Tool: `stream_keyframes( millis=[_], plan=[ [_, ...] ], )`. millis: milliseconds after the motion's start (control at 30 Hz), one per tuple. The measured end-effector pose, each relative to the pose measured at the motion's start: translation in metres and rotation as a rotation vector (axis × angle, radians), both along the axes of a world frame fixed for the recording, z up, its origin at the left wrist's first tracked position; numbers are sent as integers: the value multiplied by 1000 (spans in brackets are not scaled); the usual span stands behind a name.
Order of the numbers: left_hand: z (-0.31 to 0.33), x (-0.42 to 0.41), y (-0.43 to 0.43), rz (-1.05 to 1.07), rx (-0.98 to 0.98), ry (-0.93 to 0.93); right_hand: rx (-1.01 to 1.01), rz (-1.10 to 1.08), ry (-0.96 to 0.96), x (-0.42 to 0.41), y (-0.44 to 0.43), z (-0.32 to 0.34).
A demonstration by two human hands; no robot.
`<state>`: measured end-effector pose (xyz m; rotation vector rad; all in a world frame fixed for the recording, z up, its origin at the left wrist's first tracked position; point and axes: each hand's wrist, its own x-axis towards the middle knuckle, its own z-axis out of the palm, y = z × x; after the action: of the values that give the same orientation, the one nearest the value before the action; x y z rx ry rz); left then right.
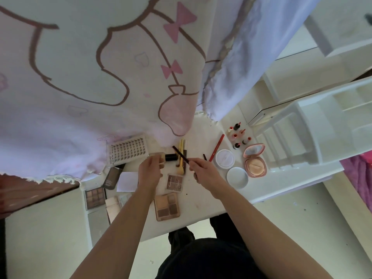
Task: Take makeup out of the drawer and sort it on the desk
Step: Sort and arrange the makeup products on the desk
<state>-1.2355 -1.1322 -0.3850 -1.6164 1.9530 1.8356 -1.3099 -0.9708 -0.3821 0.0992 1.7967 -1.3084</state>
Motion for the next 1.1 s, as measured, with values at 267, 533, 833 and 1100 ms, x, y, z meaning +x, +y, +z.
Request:
stream_keyframes(
  millis=[267, 533, 833, 1100],
  plan=[
    [71, -9, 16, 87, 306, 353, -196, 41, -12, 24, 17, 55],
    [108, 12, 5, 207, 546, 604, -193, 80, 109, 38, 26, 100],
    [116, 25, -8, 297, 547, 674, -17, 129, 564, 59, 29, 112],
    [107, 31, -26, 237, 404, 553, 3, -48, 470, 63, 57, 83]
  ],
)
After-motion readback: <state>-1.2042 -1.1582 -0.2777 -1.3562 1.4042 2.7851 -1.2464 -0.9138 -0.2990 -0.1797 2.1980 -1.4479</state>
